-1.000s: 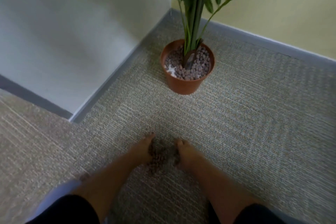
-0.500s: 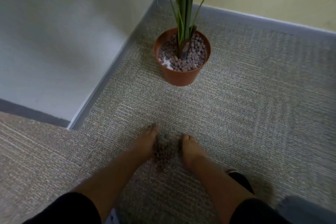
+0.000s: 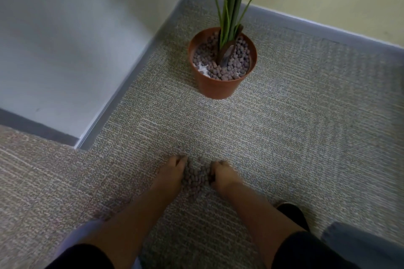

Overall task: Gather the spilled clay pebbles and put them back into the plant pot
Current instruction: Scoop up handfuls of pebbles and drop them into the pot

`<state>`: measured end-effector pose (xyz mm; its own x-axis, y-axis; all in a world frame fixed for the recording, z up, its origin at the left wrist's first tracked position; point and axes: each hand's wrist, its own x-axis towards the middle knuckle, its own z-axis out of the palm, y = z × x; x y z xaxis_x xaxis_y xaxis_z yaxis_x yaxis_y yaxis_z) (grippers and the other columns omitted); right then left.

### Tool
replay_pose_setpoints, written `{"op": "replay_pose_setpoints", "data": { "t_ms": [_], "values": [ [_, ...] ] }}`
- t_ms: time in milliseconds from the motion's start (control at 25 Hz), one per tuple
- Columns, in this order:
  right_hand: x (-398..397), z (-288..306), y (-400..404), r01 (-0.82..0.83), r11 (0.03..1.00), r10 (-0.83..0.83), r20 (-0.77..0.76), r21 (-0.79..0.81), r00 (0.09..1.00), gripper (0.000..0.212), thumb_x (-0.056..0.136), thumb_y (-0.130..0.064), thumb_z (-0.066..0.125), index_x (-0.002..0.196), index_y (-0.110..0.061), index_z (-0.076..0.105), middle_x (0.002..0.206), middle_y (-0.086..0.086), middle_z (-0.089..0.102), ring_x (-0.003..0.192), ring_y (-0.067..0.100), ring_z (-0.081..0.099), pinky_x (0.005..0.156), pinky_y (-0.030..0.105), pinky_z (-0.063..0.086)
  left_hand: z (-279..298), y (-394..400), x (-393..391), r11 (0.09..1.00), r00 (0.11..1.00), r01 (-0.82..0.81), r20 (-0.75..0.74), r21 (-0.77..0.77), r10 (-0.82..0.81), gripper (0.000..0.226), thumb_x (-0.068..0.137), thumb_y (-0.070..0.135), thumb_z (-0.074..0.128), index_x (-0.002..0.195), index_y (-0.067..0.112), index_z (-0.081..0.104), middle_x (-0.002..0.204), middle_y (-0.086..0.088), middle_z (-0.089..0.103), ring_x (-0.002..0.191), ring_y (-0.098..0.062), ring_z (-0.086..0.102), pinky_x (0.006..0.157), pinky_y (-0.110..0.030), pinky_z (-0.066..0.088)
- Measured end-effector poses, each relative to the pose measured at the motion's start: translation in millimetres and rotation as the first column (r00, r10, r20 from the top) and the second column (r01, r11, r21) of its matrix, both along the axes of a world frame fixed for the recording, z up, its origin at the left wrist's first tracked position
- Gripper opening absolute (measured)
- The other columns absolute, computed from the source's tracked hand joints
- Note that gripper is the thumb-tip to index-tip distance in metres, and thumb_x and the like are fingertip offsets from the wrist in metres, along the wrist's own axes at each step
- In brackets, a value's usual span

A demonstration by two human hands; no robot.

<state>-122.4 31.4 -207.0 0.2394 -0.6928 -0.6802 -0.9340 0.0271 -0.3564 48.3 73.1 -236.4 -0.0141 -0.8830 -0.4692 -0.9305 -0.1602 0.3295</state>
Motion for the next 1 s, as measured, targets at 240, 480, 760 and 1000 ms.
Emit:
{"op": "replay_pose_setpoints", "data": {
  "t_ms": [240, 480, 760, 1000],
  "values": [
    [3.0, -3.6, 5.9, -0.048, 0.998, 0.05, 0.05, -0.045, 0.997, 0.054, 0.083, -0.013, 0.058, 0.133, -0.015, 0.039, 0.132, 0.018, 0.042, 0.113, 0.036, 0.056, 0.096, 0.034, 0.048, 9.8, -7.4, -8.0, 0.993, 0.993, 0.109, 0.047, -0.054, -0.107, 0.054, 0.092, 0.012, 0.042, 0.143, 0.017, 0.029, 0.142, -0.009, 0.035, 0.126, -0.028, 0.043, 0.106, -0.036, 0.037],
    [1.8, -7.5, 1.4, -0.043, 0.998, 0.046, 0.056, -0.054, 0.997, 0.043, 0.076, -0.016, 0.064, 0.118, -0.014, 0.053, 0.124, 0.015, 0.048, 0.109, 0.032, 0.058, 0.092, 0.031, 0.048, 14.9, -10.8, -6.0, 0.995, 0.995, 0.093, 0.032, -0.023, -0.093, 0.031, 0.088, 0.011, 0.044, 0.119, 0.008, 0.046, 0.126, -0.014, 0.042, 0.111, -0.031, 0.05, 0.089, -0.036, 0.043],
    [3.4, -5.9, -6.3, 0.246, 0.969, -0.246, 0.193, 0.025, 0.95, 0.017, 0.076, -0.006, 0.062, 0.07, -0.019, 0.052, 0.084, 0.015, 0.065, 0.073, 0.023, 0.059, 0.07, 0.027, 0.046, 4.0, -13.0, -1.7, 0.998, 0.984, -0.042, -0.174, -0.044, 0.034, 0.013, 0.086, 0.009, 0.049, 0.097, 0.003, 0.054, 0.099, -0.011, 0.042, 0.085, -0.026, 0.053, 0.072, -0.028, 0.037],
    [21.9, 23.0, -37.2, 0.541, 0.338, -0.939, 0.31, 0.77, 0.146, 0.025, 0.088, 0.0, 0.041, 0.072, -0.014, 0.054, 0.067, 0.001, 0.053, 0.052, 0.007, 0.053, 0.042, 0.014, 0.048, 27.6, -37.6, -26.9, 0.572, 0.16, -0.674, -0.664, 0.467, 0.731, 0.031, 0.088, -0.005, 0.043, 0.063, 0.012, 0.048, 0.06, -0.008, 0.046, 0.044, -0.009, 0.052, 0.049, -0.025, 0.045]
  ]
}}
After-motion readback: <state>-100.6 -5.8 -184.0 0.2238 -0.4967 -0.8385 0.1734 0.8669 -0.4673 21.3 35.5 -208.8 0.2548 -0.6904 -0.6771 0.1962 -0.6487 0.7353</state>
